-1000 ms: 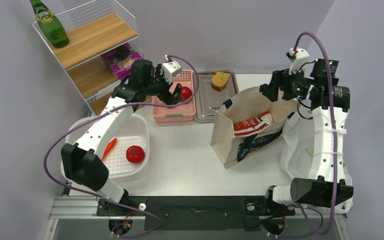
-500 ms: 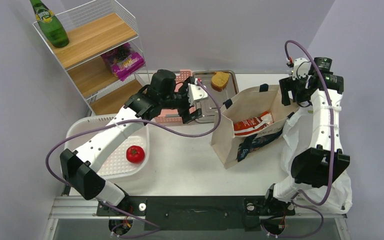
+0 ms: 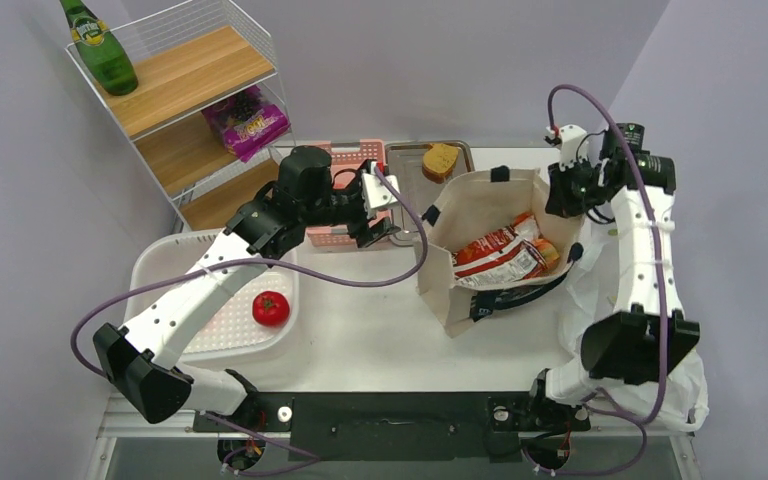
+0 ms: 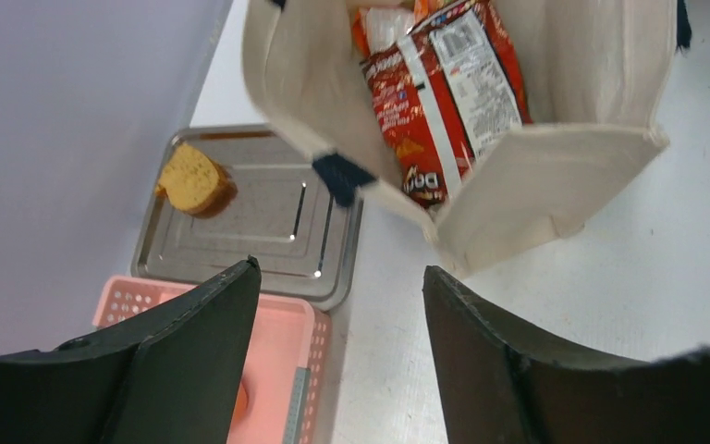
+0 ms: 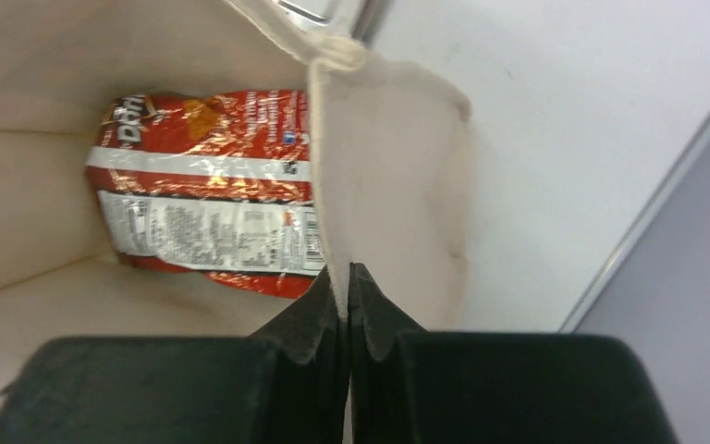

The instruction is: Untie the knot of the grocery bags and take out the mixed food

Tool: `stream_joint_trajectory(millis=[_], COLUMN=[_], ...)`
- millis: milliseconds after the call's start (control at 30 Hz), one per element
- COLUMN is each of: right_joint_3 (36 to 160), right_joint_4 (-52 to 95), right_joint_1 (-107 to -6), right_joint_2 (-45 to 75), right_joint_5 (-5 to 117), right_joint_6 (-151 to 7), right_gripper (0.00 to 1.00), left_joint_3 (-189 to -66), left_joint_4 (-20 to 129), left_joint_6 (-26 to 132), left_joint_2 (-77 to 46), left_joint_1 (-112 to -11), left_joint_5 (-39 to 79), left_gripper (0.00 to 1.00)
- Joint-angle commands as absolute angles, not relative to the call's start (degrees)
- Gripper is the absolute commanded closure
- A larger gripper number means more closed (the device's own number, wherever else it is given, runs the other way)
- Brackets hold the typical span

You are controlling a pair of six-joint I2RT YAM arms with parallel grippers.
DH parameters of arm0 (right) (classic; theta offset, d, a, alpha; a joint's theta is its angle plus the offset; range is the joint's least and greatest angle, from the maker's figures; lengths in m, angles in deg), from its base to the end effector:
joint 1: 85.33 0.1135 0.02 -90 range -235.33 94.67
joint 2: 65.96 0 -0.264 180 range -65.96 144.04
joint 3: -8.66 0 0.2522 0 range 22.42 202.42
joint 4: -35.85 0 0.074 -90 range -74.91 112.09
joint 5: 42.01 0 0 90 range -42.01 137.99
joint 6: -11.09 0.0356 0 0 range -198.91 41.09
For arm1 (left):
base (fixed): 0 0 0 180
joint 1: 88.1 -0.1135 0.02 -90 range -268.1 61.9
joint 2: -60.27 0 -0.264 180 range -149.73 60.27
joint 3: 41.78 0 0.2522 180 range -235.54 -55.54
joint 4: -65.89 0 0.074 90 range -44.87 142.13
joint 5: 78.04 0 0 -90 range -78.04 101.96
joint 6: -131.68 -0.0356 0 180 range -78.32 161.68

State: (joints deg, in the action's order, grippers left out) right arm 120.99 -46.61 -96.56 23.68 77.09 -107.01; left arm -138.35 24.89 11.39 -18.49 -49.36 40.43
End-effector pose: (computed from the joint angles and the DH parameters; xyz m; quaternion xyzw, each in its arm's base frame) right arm 0.3015 -0.0422 0.3840 -0.2019 0.9147 0.1435 0.3193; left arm 0.2276 -0.2044 0.4081 0.5700 0.5900 -0.2440 0.5171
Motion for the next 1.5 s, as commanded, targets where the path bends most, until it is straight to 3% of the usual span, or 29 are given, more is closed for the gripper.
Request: stream_joint_trajectory(millis=[0, 167, 400, 633, 767, 933, 1033, 1133, 1200, 1467], right_joint_3=[114.5, 108.4, 109.8, 106.8, 106.1, 104.6, 104.6, 104.5, 104.2, 102.7], right_joint_4=[-37.8, -24.7, -22.9, -20.9, -20.2, -18.8, -18.7, -18.7, -18.8, -18.8], right_joint_1=[-90.3, -86.2, -82.4, -78.5, -75.8, -73.9, -73.5, -73.5, -73.4, -73.5], right_joint_2=[9.3, 0.7, 0.9, -2.0, -2.0, -1.9, -1.3, -0.9, -0.7, 0.0], right_joint_5=[86.1, 85.6, 82.6, 77.9, 74.5, 70.9, 70.0, 69.5, 69.4, 69.9], right_joint_6=[-102.3, -92.4, -84.3, -80.2, -78.9, -75.9, -75.2, -75.0, -75.0, -75.9], right_gripper=[1.0, 1.0, 1.0, 1.0, 1.0, 1.0, 1.0, 1.0, 1.0, 1.0], left_joint_3=[-139.0, -142.0, -141.7, -142.3, -149.5, -163.9, -166.2, -163.6, -159.1, -145.6], left_joint_4=[30.4, 27.6, 21.5, 20.0, 12.6, -3.1, -7.7, -11.8, -10.2, -1.0], left_joint_6=[11.5, 7.7, -1.7, -3.1, -5.8, -13.7, -16.1, -20.9, -22.8, -28.1], left_joint_2=[-15.4, -15.6, -17.6, -18.9, -22.0, -33.0, -38.9, -42.0, -43.0, -46.7], left_joint_1=[-47.4, -42.3, -34.8, -33.8, -31.2, -29.0, -29.0, -29.0, -29.0, -27.7], left_joint_5=[43.8, 43.9, 39.4, 39.7, 39.2, 38.8, 38.6, 36.8, 34.4, 26.3], left_gripper=[0.41, 0.53, 0.63, 0.7, 0.75, 0.66, 0.58, 0.39, 0.34, 0.29])
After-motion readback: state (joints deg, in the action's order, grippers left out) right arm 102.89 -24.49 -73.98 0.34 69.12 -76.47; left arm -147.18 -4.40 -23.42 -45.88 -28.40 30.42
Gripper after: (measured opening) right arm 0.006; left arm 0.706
